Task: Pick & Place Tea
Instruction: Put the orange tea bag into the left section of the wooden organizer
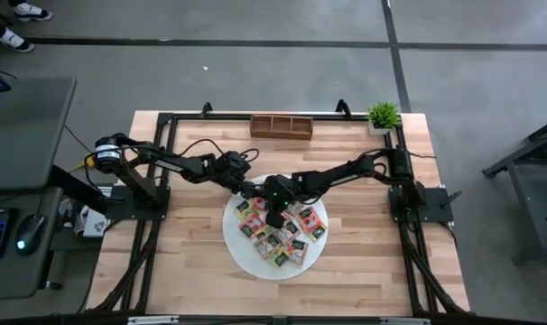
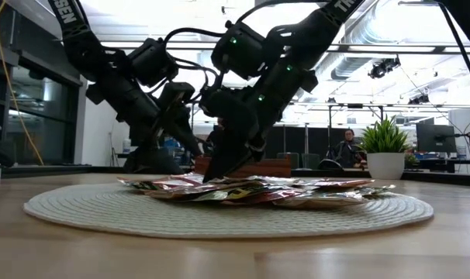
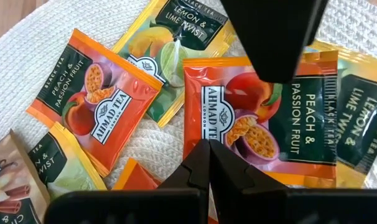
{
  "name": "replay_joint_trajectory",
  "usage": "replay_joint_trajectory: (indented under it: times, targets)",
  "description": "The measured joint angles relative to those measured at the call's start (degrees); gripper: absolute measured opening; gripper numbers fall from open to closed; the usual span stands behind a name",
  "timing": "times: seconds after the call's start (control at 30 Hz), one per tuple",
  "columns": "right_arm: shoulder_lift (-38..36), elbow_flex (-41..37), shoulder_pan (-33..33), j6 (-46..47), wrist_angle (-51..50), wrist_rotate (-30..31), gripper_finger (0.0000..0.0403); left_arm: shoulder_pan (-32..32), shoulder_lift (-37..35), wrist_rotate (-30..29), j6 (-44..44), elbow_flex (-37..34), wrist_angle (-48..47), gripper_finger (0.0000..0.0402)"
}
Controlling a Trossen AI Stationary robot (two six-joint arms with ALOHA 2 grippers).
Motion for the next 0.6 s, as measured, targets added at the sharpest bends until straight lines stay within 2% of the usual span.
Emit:
replay_joint_trajectory:
  times: [0.6]
  targets:
    - [0.13, -0.04, -0.15, -0.17, 1.33, 0.15, 0.0000, -0.02, -0.02, 0.73, 0.00, 0.02, 0.88, 0.0253]
